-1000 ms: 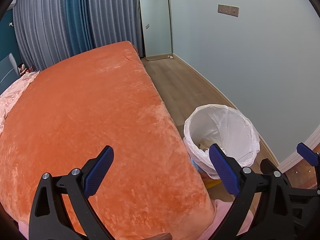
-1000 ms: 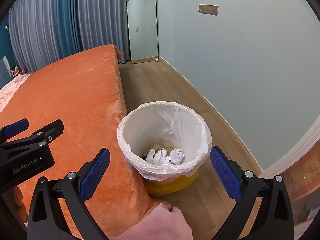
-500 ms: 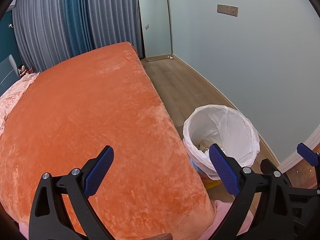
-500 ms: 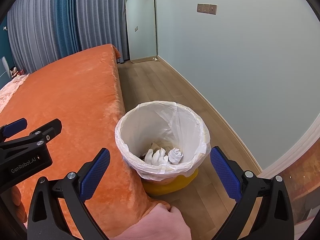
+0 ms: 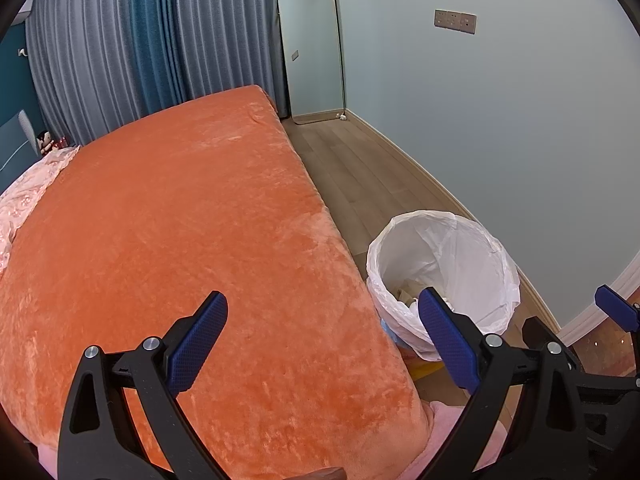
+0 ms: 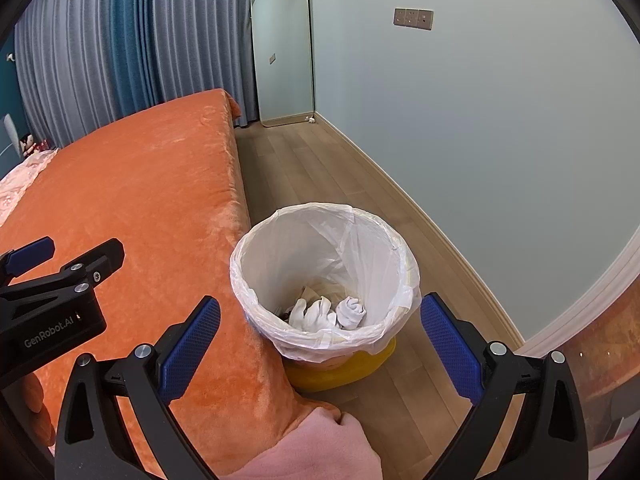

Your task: Collect trash

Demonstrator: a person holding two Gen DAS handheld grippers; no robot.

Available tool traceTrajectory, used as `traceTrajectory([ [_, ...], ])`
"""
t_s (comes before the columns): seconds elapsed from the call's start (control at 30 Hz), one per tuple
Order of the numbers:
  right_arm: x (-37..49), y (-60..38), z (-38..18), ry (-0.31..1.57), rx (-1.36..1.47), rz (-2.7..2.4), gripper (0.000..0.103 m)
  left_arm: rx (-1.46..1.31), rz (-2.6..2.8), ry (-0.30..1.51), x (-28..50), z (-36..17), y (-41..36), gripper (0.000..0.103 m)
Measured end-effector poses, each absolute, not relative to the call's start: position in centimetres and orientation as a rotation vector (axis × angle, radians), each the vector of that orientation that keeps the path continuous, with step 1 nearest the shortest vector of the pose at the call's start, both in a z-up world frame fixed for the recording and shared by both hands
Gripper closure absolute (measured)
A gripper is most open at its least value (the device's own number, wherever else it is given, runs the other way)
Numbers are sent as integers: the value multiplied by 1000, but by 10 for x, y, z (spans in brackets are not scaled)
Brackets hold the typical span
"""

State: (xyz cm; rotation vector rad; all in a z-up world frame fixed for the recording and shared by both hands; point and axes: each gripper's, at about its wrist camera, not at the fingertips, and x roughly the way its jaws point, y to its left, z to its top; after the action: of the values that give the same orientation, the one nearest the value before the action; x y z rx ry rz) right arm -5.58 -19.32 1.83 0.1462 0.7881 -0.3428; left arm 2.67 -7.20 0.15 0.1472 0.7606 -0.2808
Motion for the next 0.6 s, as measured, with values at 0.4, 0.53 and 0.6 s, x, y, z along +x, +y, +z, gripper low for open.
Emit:
traceTrajectory([
  [0.4,-56,-192,19,788,142,-344,7,149,-281,759,26,3,-72,11],
  [0.53,-56,-191,19,787,142,-345,7,159,-285,754,25,3,-73,11],
  [0.6,-56,-191,20,786,141,-345,7,159,-287,754,24,3,-74,11],
])
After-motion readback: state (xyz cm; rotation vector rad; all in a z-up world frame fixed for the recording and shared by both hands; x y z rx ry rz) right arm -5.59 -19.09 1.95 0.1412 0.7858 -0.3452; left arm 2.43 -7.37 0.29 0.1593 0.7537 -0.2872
